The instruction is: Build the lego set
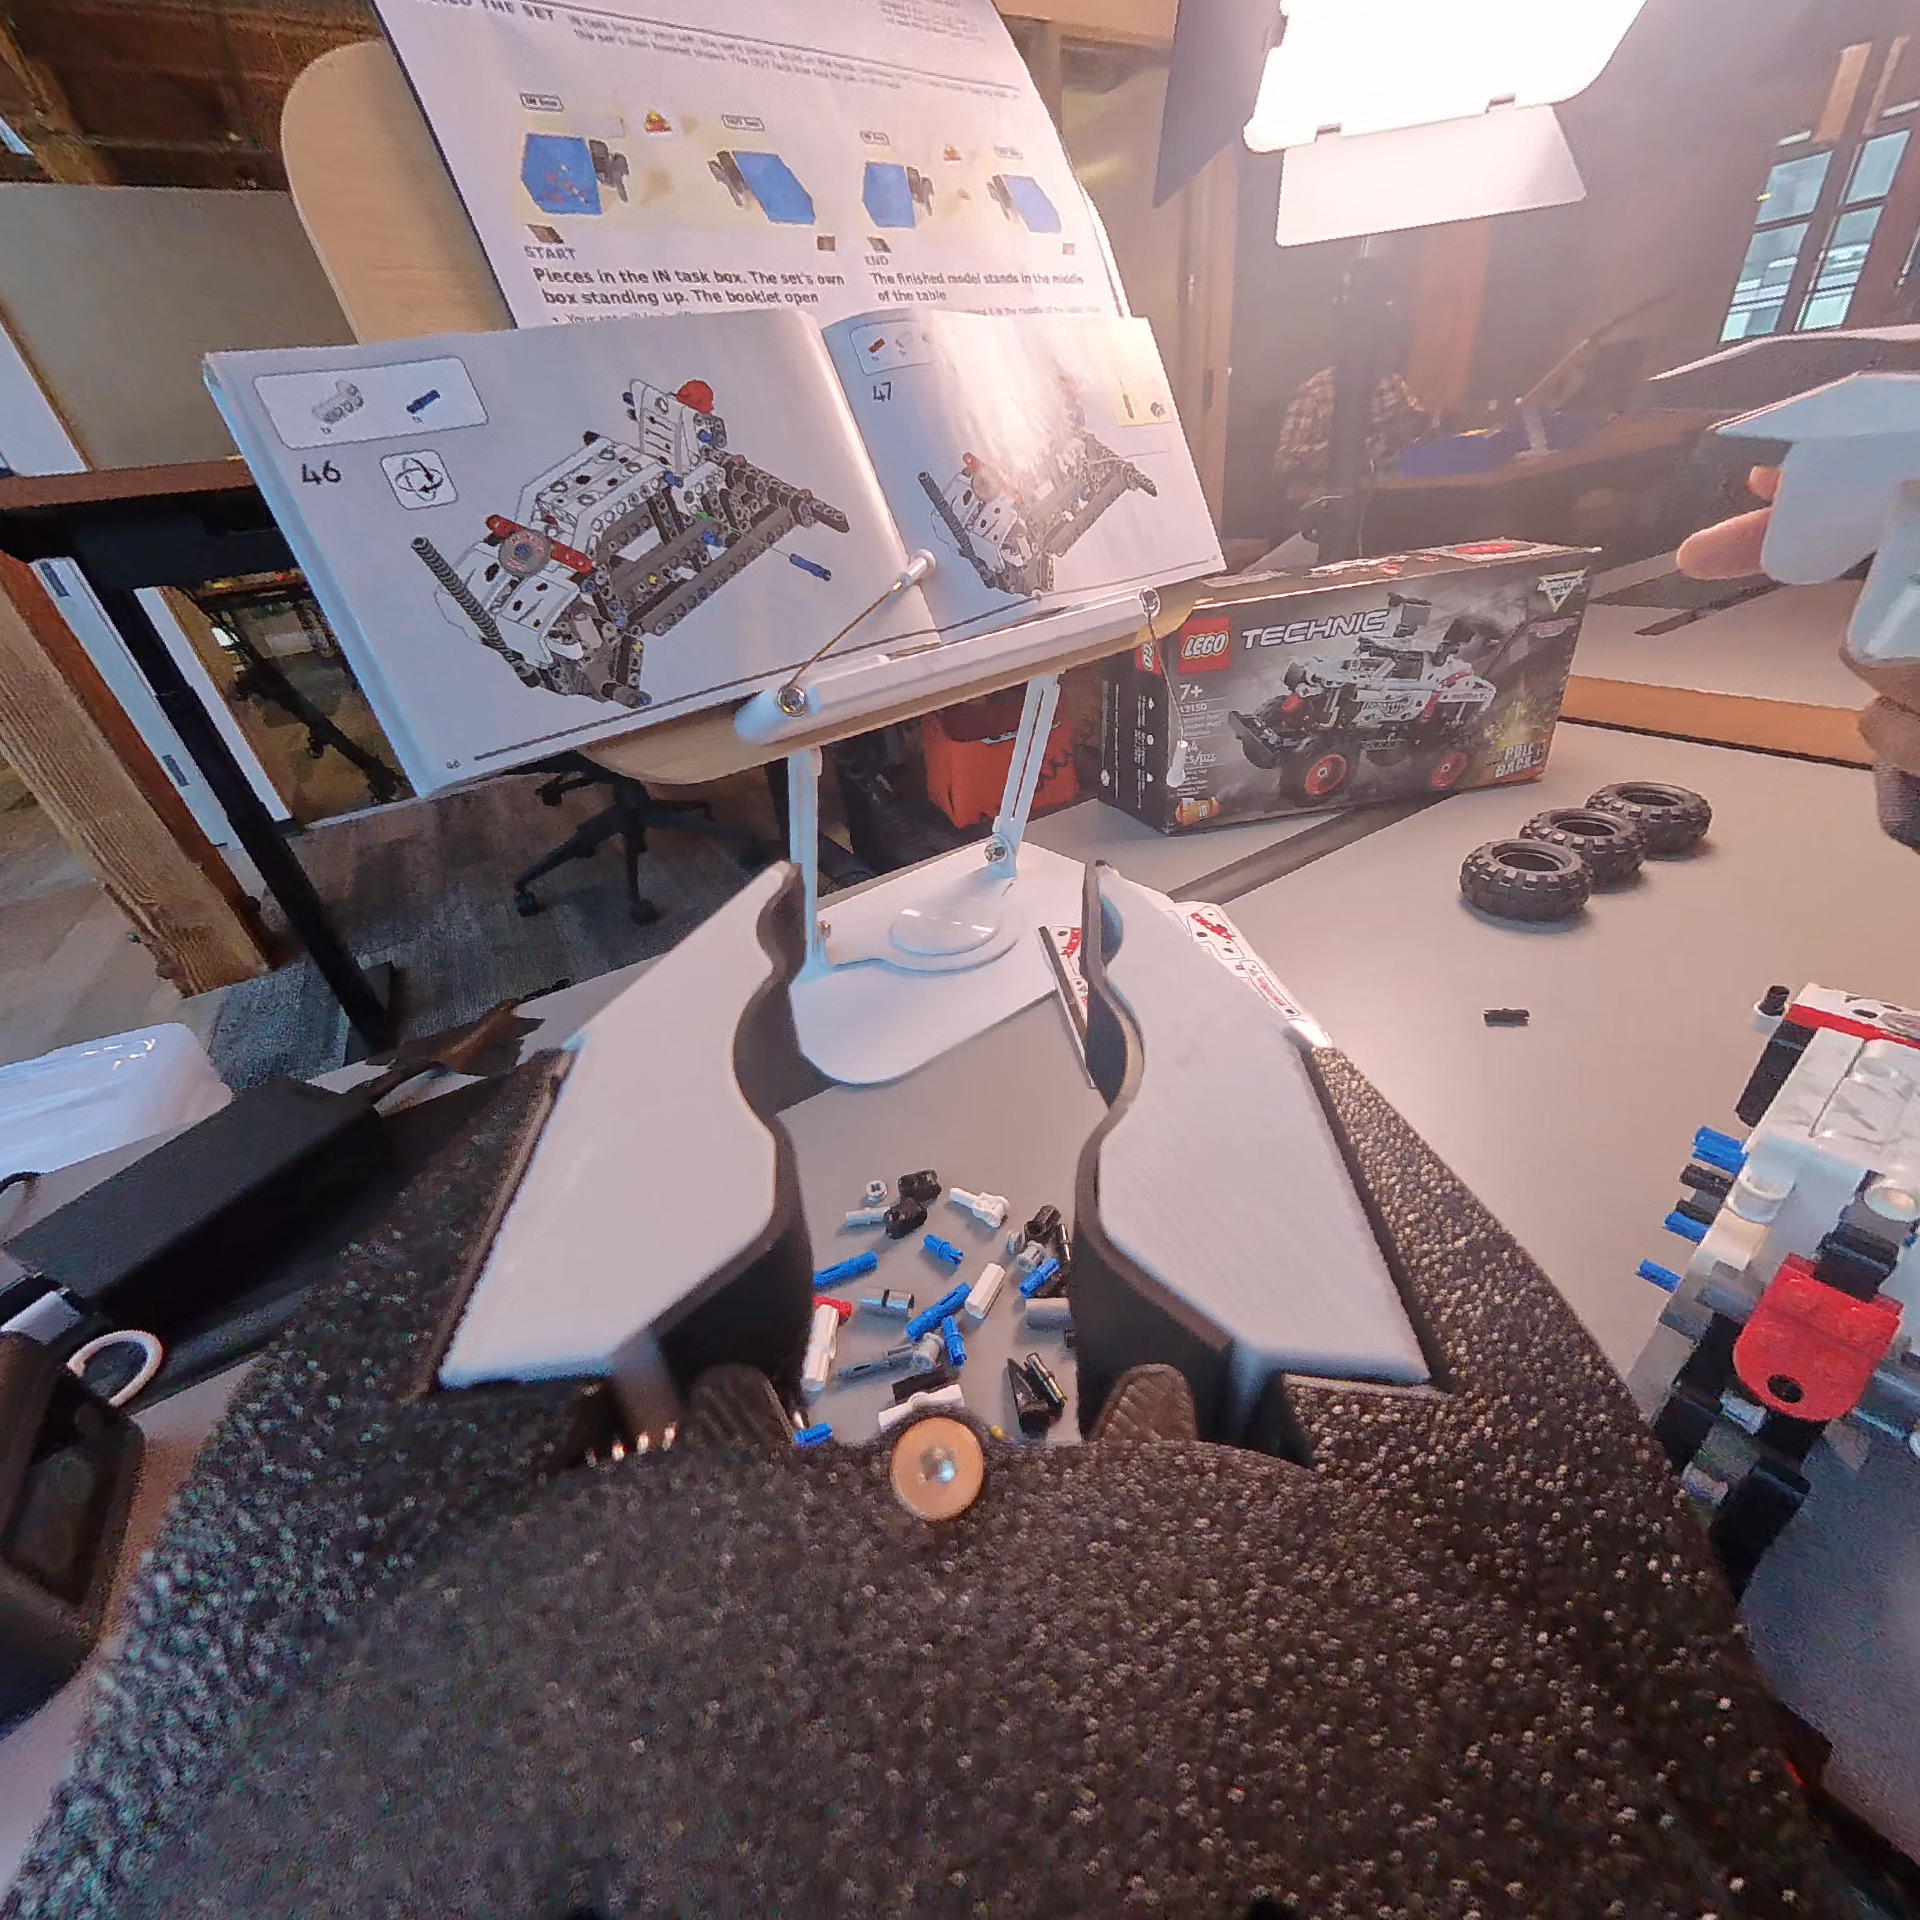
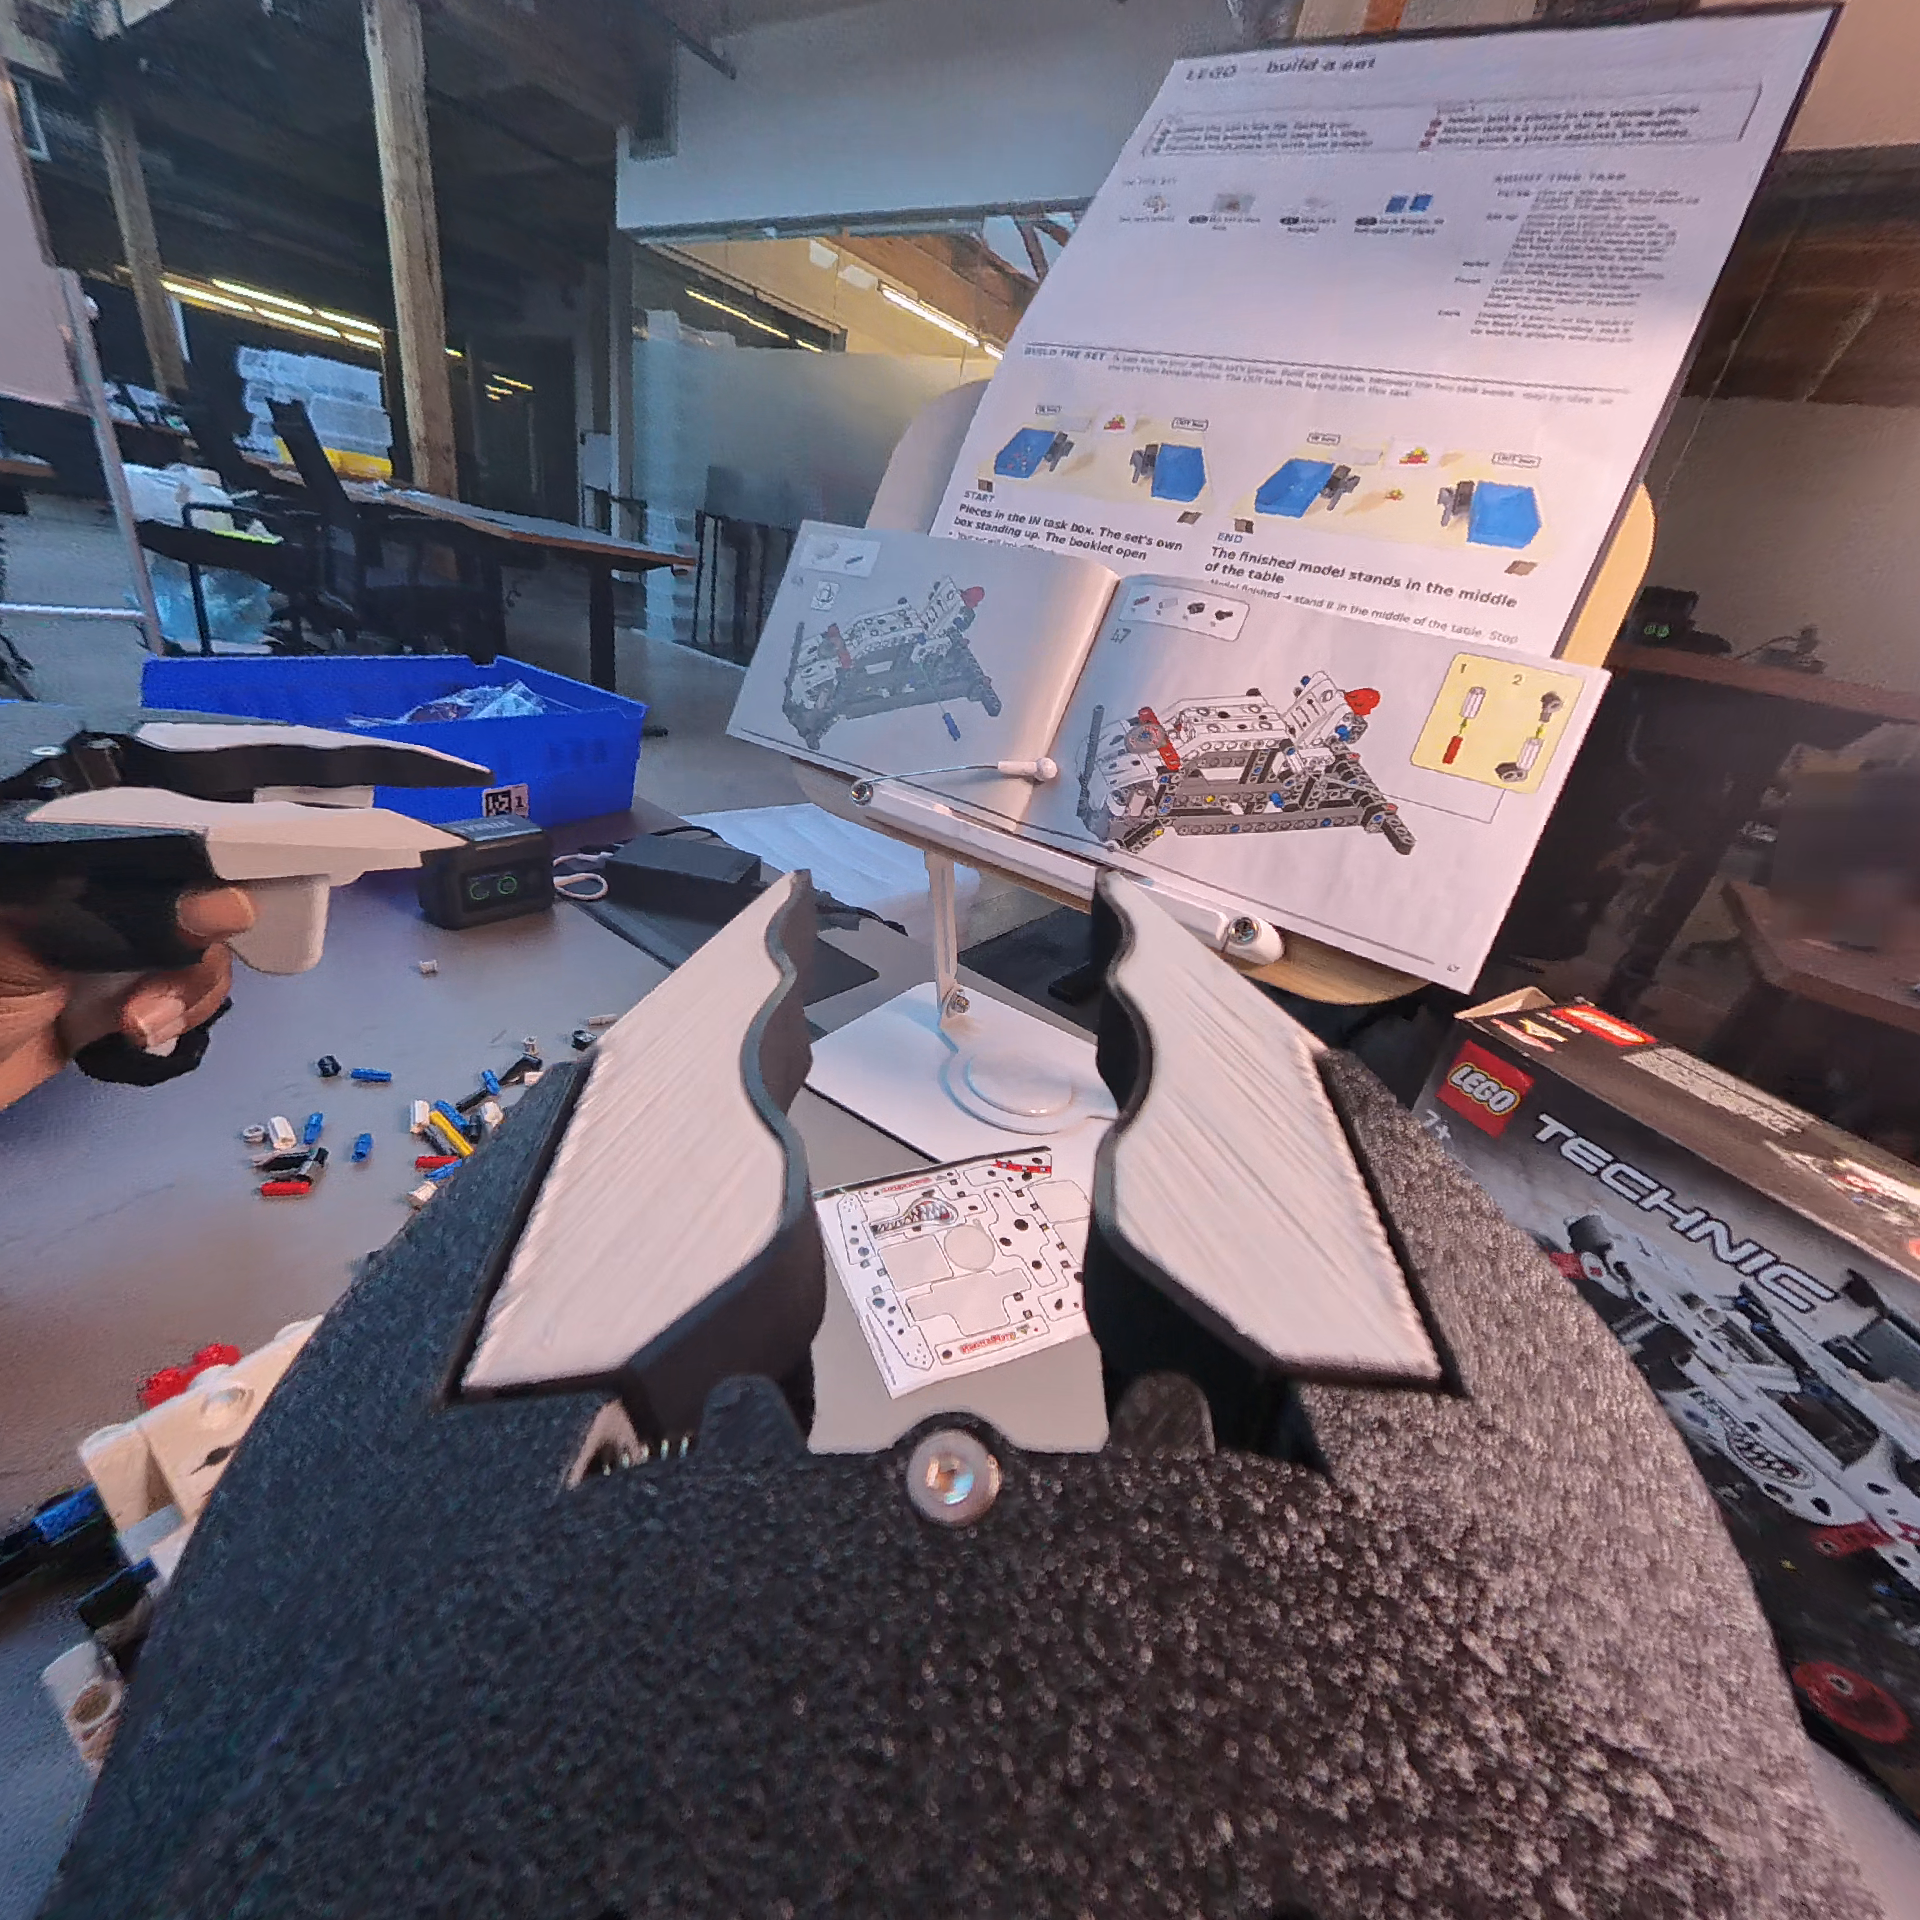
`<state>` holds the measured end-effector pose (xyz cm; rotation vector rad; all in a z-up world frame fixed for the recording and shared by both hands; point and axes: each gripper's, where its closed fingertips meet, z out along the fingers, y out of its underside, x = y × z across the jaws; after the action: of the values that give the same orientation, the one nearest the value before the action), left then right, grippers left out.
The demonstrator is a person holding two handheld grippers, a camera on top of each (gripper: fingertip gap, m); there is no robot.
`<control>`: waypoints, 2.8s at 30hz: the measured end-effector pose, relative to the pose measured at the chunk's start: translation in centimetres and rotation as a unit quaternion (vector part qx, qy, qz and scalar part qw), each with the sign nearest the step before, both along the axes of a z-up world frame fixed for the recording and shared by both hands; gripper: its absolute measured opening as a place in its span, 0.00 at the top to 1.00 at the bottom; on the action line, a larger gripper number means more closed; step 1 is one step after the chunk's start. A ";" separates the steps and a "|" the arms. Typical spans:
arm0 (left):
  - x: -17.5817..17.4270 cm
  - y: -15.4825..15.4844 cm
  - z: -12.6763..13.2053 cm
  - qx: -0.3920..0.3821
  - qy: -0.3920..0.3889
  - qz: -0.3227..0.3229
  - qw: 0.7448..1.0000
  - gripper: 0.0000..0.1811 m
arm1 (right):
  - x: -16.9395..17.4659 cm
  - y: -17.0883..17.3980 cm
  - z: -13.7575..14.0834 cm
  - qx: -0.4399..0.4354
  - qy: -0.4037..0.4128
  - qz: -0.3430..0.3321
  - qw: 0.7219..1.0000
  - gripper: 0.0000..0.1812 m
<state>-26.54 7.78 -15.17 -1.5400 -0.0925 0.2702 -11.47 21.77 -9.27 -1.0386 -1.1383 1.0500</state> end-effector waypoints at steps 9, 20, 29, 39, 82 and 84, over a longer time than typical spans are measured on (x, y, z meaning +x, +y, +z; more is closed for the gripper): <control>-1.0 -0.8 0.8 0.008 -0.002 0.014 1.000 0.71 | -0.2 -1.2 0.3 0.010 -0.002 0.013 1.000 0.72; -1.4 -1.1 0.5 0.003 0.001 0.027 1.000 0.71 | -0.8 -1.6 -0.9 0.010 -0.016 0.014 1.000 0.75; -2.9 -2.3 1.6 0.013 -0.002 0.043 0.999 0.71 | -0.6 -4.8 -1.3 0.072 -0.080 0.092 0.990 0.73; -3.5 -2.1 0.3 0.007 -0.023 0.044 0.999 0.71 | -7.7 -1.3 6.7 0.089 -0.029 0.000 0.996 0.89; -6.0 -2.4 -2.5 -0.047 -0.044 0.079 0.995 0.74 | -10.6 -5.1 3.3 0.020 -0.148 0.192 0.970 0.77; -6.3 -2.5 -2.7 -0.053 -0.048 0.083 0.994 0.74 | -6.1 -8.2 1.6 0.016 -0.170 0.222 0.960 0.73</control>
<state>-32.80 5.29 -17.91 -1.6535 -0.2861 0.3367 -17.57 13.52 -7.62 -0.9827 -1.7196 1.2242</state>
